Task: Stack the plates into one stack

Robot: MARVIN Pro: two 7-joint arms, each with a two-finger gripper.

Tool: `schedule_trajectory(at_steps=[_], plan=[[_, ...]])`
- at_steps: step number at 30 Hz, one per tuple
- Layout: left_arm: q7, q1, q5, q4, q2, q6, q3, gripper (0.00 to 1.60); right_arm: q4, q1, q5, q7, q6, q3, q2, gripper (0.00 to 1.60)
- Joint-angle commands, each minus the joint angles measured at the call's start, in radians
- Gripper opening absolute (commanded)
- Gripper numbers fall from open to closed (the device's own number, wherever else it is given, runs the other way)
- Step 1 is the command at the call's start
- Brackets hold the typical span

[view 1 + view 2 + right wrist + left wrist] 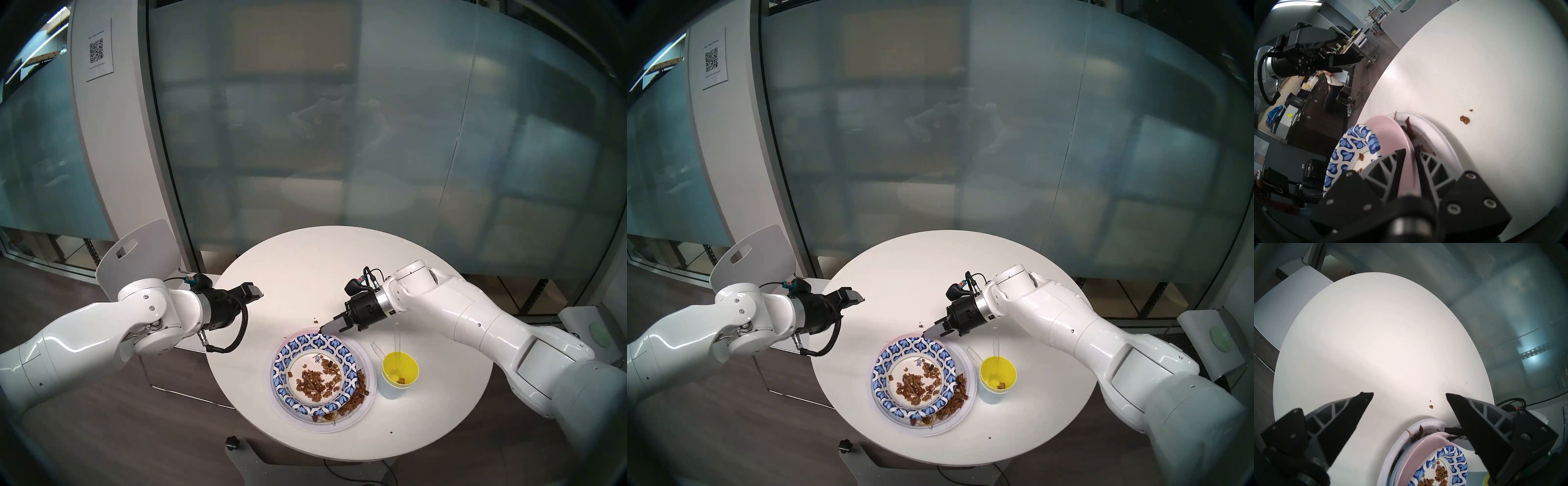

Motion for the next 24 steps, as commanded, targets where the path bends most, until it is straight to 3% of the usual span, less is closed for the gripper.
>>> schedule_trajectory(at_steps=[1, 12, 24], plan=[[0.001, -0.017, 0.0, -0.002, -0.002, 0.004, -0.011, 1.6, -0.019, 0.024, 0.01, 0.002, 0.002, 0.023, 0.01, 1.46], [0.0, -0.018, 0.002, -0.006, -0.001, -0.005, -0.014, 1.6, -0.057, 0.028, 0.048, -0.031, -0.03, 0.125, 0.063, 1.37], [-0.027, -0.025, 0.01, -0.05, -0.011, -0.007, -0.015, 1.6, -0.201, -0.059, 0.133, -0.092, -0.074, 0.283, 0.193, 1.43]])
